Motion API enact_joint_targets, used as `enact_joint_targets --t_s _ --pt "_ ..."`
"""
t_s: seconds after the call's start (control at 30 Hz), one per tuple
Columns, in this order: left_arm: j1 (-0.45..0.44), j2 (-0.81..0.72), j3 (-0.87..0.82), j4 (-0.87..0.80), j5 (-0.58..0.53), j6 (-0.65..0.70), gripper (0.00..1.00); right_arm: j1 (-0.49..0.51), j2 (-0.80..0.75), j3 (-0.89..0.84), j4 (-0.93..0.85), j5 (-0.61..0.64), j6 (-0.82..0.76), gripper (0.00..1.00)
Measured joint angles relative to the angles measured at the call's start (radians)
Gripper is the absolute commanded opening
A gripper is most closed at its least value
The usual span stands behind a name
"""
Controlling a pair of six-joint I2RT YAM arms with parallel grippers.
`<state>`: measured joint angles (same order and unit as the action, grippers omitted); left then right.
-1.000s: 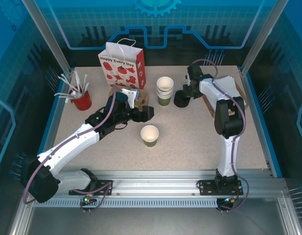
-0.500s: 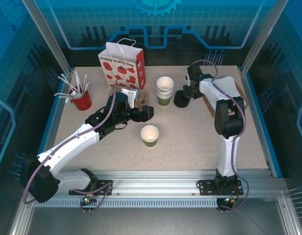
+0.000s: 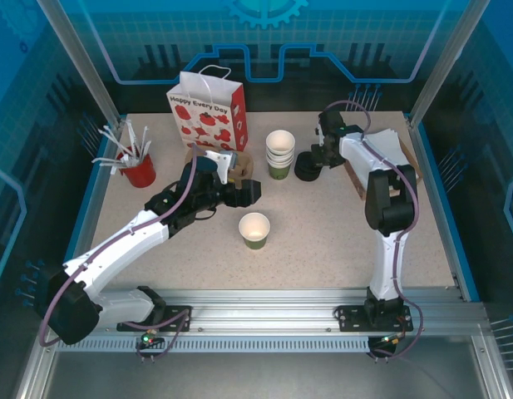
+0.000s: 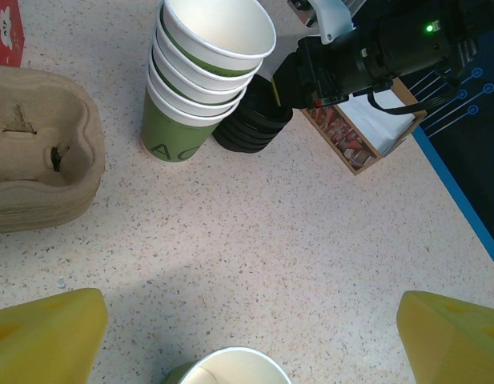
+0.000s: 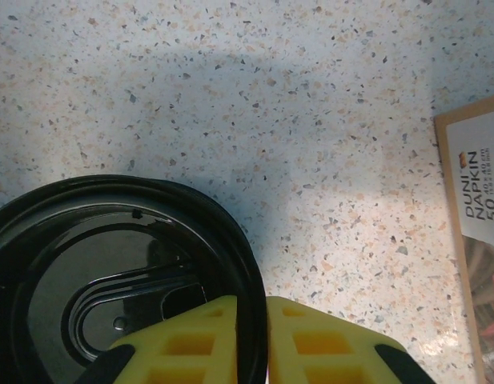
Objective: Pack the takeout coffee
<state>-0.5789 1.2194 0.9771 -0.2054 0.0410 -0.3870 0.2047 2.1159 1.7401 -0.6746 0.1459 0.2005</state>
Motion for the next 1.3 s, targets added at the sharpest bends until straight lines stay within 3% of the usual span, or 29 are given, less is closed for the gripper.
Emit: enact_joint_targets --t_s 0.4,0.6,0.73,0.87,1.03,1.3 --pt "0.0 -0.004 0.0 0.001 0.0 -0.004 0.95 -0.001 -0.147 -0.053 -0.014 -0.001 -0.003 0.14" --pt "0.0 -0.06 -0.042 0.042 0.0 -0.047 0.97 -0.037 -0.426 -0.257 0.02 -0.118 0.053 0.14" --pt "0.0 -0.109 -0.06 0.126 0.023 -0.143 0.98 -0.031 -0.657 -0.392 0.132 -0.292 0.183 0.14" --pt "0.0 -0.13 -0.06 0.266 0.079 -0.272 0.99 0.052 -0.798 -0.486 0.318 -0.431 0.371 0.14" --pt "0.0 -0.123 -0.058 0.452 0.142 -0.435 0.99 0.161 -0.824 -0.579 0.577 -0.521 0.62 0.14" --pt "0.0 -0.076 -0.035 0.622 0.174 -0.584 0.99 0.239 -0.79 -0.643 0.871 -0.56 0.883 0.15"
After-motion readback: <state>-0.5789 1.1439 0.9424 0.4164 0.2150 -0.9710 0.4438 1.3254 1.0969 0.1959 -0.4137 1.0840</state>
